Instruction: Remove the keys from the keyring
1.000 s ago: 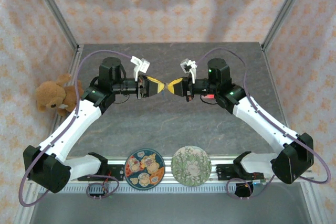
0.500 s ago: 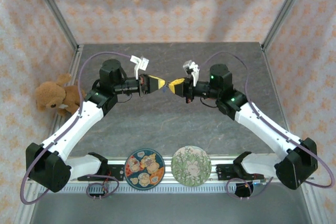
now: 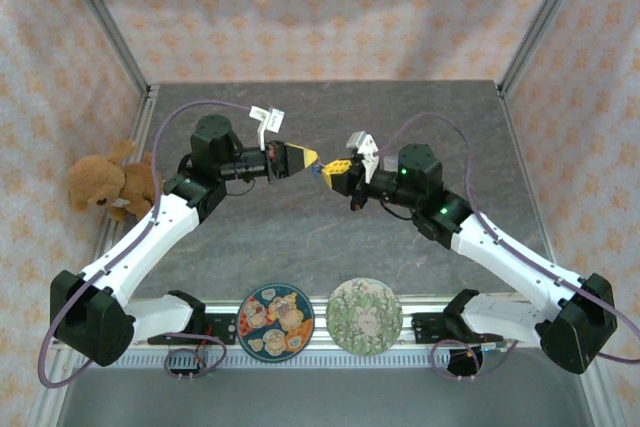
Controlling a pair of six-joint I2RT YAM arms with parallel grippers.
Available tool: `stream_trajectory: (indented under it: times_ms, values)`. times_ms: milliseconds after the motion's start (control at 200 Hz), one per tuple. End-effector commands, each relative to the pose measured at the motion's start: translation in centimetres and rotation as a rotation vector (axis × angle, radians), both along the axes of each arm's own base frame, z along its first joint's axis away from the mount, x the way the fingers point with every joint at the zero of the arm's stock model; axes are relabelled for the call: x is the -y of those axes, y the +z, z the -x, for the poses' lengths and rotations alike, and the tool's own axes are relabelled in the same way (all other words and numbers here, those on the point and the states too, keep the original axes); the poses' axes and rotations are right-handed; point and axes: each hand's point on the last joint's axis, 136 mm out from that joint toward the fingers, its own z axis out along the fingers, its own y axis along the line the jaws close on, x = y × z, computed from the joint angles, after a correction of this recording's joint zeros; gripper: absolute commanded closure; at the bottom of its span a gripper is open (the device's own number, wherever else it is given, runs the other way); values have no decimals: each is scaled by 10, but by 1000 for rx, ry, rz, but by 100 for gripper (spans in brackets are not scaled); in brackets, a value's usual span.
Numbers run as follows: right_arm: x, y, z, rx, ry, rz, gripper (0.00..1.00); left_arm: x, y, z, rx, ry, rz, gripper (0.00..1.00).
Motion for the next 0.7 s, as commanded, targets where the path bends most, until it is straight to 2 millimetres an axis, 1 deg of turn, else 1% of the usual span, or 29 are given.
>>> stream_trajectory:
  times_ms: [0, 90, 180, 305, 475, 596, 696]
  values:
    - [8, -11, 16, -6, 12, 44, 100, -22, 10, -29, 75, 167, -30, 100]
    - [16, -16, 14, -16, -35, 48, 100, -28, 7, -34, 62, 195, -33, 100]
    - [21, -13, 14, -11, -63, 32, 100, -28, 4, -35, 51, 202, -34, 100]
    - [21, -7, 17, -4, -56, 6, 100, -28, 2, -37, 41, 210, -17, 100]
    - [20, -11, 14, -10, -60, 21, 100, -28, -2, -35, 33, 201, -19, 100]
    - [20, -7, 13, -22, -63, 18, 100, -19, -1, -24, 24, 118, 2, 78]
    - [17, -2, 13, -44, -48, 5, 100, -11, 2, -11, 51, 58, 3, 67]
